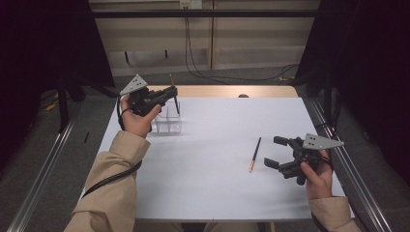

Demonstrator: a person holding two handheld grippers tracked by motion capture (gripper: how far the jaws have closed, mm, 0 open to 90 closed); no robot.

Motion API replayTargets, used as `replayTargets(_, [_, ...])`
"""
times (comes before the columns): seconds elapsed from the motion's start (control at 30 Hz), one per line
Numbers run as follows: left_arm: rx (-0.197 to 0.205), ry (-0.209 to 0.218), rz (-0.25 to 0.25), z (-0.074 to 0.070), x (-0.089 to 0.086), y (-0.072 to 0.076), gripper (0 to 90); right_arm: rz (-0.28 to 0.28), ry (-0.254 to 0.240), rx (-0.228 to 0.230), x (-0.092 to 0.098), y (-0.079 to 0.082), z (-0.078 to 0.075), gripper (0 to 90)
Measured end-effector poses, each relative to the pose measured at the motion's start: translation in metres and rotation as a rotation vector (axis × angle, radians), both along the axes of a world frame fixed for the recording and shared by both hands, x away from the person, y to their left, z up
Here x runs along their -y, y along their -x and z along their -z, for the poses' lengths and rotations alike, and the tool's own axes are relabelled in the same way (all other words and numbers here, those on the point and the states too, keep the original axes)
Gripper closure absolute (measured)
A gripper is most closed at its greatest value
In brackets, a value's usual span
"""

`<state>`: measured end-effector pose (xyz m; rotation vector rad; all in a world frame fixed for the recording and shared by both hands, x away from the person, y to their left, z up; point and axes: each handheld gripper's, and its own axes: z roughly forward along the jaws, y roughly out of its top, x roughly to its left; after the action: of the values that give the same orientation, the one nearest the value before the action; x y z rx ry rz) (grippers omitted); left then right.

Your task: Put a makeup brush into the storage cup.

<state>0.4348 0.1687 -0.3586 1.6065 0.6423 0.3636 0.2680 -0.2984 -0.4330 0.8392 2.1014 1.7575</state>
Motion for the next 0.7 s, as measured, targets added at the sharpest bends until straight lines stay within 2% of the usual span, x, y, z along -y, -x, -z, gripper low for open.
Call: replayTargets(0.7, [-0.024, -0.011, -0.086, 0.013, 0.003, -0.018, 83.3, -0.007, 0.001, 0.003, 0.000, 0.000, 0.000, 3.8])
